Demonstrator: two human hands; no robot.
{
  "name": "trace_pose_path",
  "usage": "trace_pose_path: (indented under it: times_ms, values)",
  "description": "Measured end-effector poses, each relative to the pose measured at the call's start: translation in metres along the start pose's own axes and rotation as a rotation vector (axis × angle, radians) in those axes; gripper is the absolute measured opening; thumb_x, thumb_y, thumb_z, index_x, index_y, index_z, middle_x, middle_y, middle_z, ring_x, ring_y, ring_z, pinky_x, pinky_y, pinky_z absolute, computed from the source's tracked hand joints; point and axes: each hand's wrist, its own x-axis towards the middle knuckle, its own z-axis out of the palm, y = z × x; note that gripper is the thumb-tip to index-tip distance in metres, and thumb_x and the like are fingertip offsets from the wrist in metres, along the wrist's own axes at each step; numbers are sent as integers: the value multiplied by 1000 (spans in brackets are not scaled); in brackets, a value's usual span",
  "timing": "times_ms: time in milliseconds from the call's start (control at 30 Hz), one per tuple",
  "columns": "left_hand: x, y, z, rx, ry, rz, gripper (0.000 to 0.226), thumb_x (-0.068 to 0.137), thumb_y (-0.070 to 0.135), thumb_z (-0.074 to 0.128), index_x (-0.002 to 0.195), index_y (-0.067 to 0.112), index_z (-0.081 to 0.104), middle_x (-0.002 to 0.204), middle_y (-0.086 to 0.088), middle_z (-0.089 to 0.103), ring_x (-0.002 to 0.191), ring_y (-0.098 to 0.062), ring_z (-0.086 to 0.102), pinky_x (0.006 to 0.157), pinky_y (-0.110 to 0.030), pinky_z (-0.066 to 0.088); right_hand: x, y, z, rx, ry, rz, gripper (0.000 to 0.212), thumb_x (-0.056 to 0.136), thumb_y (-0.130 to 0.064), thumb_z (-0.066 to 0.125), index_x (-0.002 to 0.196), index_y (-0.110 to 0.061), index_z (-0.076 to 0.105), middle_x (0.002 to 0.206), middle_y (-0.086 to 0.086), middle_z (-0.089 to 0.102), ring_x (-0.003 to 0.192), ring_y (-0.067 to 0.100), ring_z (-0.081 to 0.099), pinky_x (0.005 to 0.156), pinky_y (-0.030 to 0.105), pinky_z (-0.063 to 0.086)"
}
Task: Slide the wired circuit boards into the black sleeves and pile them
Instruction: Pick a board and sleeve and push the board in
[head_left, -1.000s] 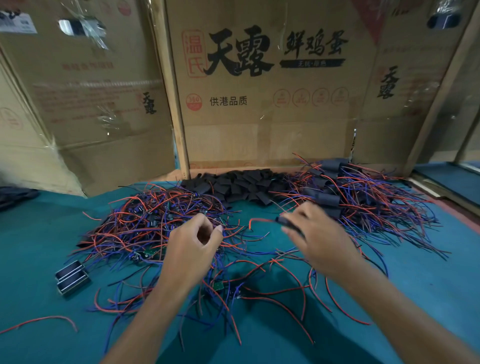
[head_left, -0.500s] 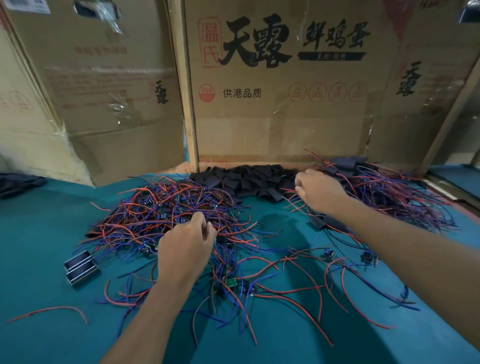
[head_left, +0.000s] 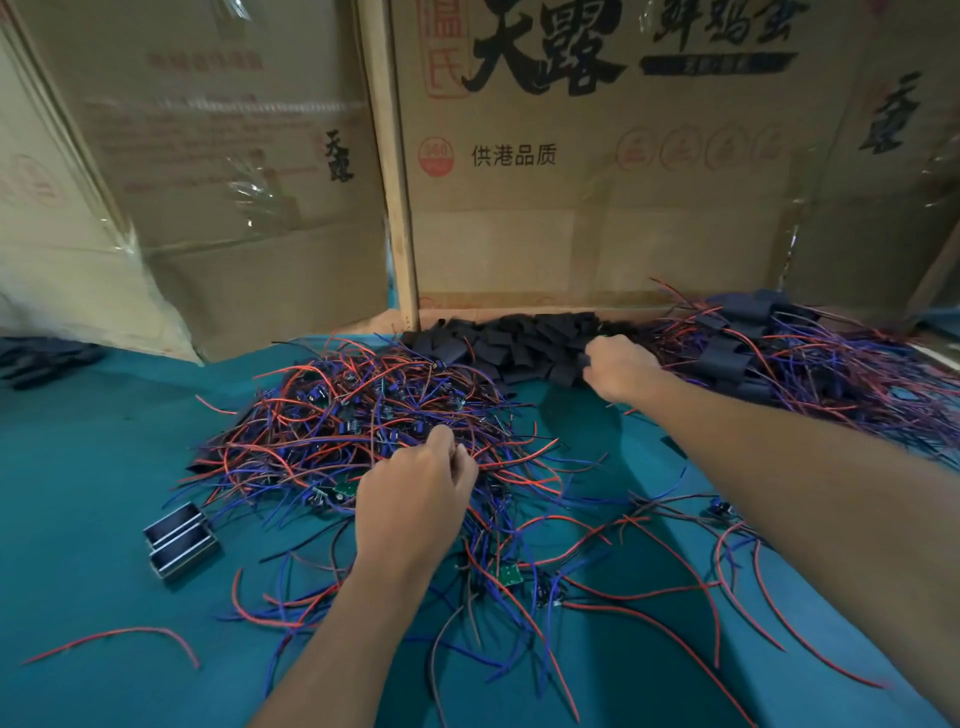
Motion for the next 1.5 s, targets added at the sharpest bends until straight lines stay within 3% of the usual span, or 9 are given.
trace_pose_path:
  times_ms: [100, 200, 300, 433, 600, 733, 833, 1000, 1500]
  values:
    - [-1, 2, -1, -51, 25, 17, 29, 98, 29, 58, 73, 18, 47, 44, 6, 41, 35, -17, 42, 34, -26, 27, -24, -2, -16, 128, 90, 35, 25, 97, -27, 50, 110, -10, 63, 114, 19, 64, 103, 39, 62, 80, 39, 49]
    - [-3, 13, -11, -133, -10, 55, 21, 97, 42, 57, 96, 21, 52, 53, 7, 49, 44, -18, 49, 42, -30, 35, -75, -11, -36, 438, 196, -41, 24, 98, -27, 52, 78, -16, 61, 76, 12, 64, 79, 34, 62, 68, 36, 46]
    - [-13, 45, -19, -179, -108, 149, 66, 85, 60, 60, 136, 23, 37, 94, 0, 69, 81, -29, 67, 65, -36, 47, -153, -20, -40, 544, 210, -219, 42, 96, -28, 57, 61, -11, 41, 51, 6, 41, 60, 29, 58, 55, 36, 39]
    - [-35, 89, -24, -218, -152, 326, 67, 89, 48, 62, 143, 17, 37, 129, -3, 60, 101, -34, 66, 72, -42, 50, -218, -7, -23, 832, 83, -275, 29, 96, -19, 59, 72, -2, 60, 58, 8, 54, 57, 10, 46, 57, 44, 41]
    - [-33, 88, -33, -428, -205, 341, 54, 88, 37, 69, 133, 16, 48, 120, -3, 62, 103, -32, 61, 81, -45, 48, -231, 12, -17, 1563, -353, -187, 27, 87, -25, 64, 106, -8, 74, 105, 18, 73, 91, 24, 70, 80, 31, 58]
    - [-31, 78, -39, -491, -204, 447, 66, 79, 55, 72, 133, 23, 53, 110, 12, 63, 95, -10, 61, 83, -31, 50, -226, 23, -13, 1814, -572, -141, 31, 86, -17, 61, 111, -1, 70, 108, 22, 70, 88, 26, 71, 73, 30, 58]
    - [-12, 44, -38, -492, -151, 190, 48, 82, 65, 62, 117, 32, 59, 85, 16, 58, 78, -2, 55, 72, -24, 44, -219, 26, -10, 1844, -489, -71, 37, 81, -21, 66, 110, 1, 70, 100, 18, 70, 79, 23, 69, 69, 29, 58]
    - [6, -14, -27, 36, -297, -88, 33, 89, 60, 60, 81, 28, 56, 83, 11, 53, 87, -17, 57, 68, -30, 45, -215, 28, -7, 1826, -404, -33, 45, 78, -28, 71, 114, 0, 68, 102, 12, 69, 83, 22, 66, 67, 28, 56]
    - [0, 15, -22, 5, -66, -99, 26, 93, 49, 59, 84, 25, 59, 90, 7, 52, 79, -18, 56, 63, -31, 46, -215, 26, -6, 1826, -356, -27, 47, 78, -27, 71, 114, 2, 66, 99, 12, 70, 79, 22, 66, 62, 27, 55]
